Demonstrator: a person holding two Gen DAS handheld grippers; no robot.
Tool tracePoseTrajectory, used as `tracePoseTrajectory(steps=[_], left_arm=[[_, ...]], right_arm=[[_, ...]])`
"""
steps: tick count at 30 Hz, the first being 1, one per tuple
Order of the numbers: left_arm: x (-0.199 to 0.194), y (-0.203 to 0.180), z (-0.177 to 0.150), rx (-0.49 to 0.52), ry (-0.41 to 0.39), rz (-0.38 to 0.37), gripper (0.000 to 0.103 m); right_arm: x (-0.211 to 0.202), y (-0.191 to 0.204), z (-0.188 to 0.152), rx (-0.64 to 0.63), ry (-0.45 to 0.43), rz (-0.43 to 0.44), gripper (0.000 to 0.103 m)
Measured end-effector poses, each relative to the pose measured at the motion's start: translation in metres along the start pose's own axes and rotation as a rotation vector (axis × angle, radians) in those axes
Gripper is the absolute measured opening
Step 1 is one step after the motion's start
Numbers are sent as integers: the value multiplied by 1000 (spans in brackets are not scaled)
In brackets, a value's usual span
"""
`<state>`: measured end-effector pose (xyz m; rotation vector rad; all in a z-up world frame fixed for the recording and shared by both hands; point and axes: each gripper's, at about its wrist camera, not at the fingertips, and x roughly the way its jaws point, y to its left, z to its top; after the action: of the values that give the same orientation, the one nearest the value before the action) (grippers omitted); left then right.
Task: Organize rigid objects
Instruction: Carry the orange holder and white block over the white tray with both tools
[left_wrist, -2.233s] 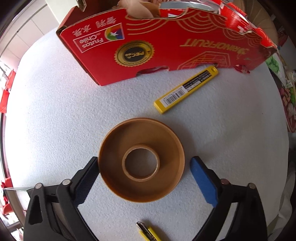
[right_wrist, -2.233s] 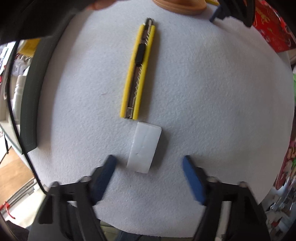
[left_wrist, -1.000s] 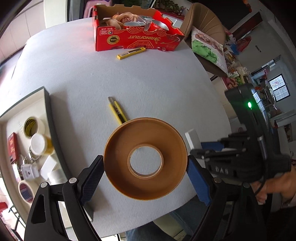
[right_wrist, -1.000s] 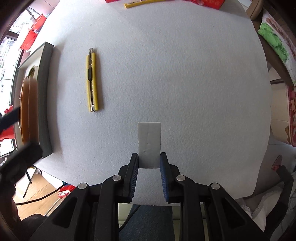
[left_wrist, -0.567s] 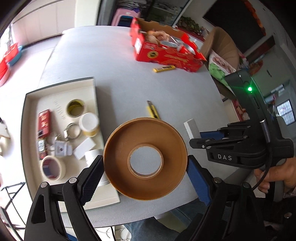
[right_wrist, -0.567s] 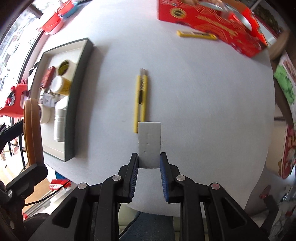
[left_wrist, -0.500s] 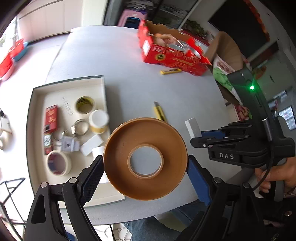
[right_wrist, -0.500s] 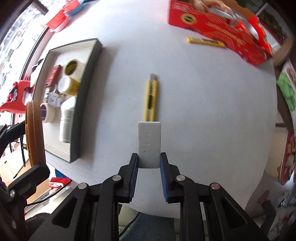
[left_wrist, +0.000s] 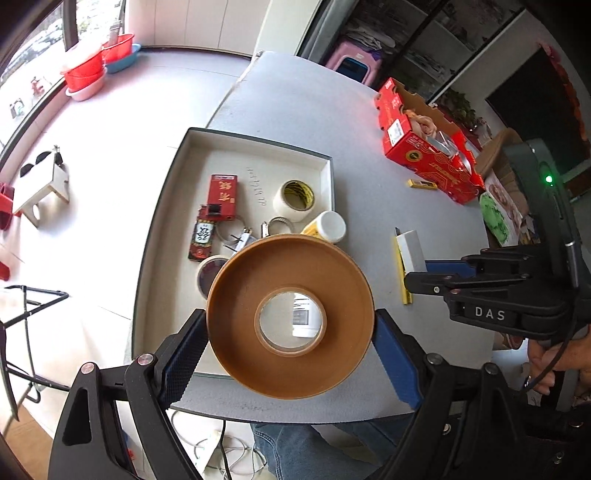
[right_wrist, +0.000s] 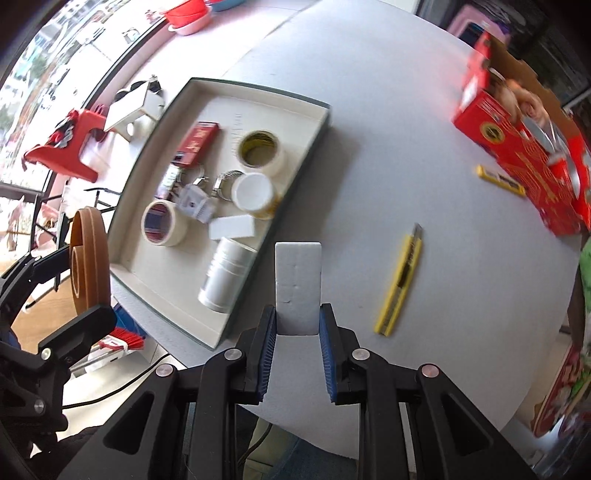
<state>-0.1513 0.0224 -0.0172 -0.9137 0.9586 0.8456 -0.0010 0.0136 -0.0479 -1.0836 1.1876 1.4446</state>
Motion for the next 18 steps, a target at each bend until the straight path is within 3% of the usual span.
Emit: tracePoseTrajectory(steps=[11, 18], left_arm=[[-1, 31, -2, -71, -11, 69, 89], [-1, 41, -3, -86, -9, 74, 89]], right_arm=[[-2, 42, 27, -109, -14, 23, 24], [3, 51, 33, -123, -7, 32, 24]])
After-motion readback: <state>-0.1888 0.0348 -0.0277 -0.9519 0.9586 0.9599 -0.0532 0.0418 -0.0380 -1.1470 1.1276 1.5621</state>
